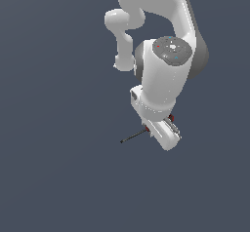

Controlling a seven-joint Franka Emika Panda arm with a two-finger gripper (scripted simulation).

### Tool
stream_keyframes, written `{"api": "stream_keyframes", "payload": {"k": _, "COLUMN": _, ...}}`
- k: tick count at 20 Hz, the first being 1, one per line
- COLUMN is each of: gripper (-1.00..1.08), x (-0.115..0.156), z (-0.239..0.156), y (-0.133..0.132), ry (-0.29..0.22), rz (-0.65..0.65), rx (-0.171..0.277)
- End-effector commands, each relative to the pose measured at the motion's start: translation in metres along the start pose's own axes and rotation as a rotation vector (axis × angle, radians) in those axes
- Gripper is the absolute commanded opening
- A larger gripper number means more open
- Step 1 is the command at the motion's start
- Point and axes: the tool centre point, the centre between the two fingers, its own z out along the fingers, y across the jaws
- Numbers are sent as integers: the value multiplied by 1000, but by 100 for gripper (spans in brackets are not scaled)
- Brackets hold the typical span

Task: Pick up the object and move it to a goal position.

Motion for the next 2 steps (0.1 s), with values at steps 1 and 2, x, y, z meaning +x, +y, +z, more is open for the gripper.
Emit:
{"api": "stream_keyframes", "payload": {"k": 1, "gripper": -100, "x": -1, "z": -4, "y": -2, "ry": 0, "rz": 1, "rx": 0}}
{"api": "stream_keyframes", "payload": {"k": 2, "gripper": -100, "x": -1, "z": -4, "y": -2, "ry": 0, "rz": 1, "rx": 0}}
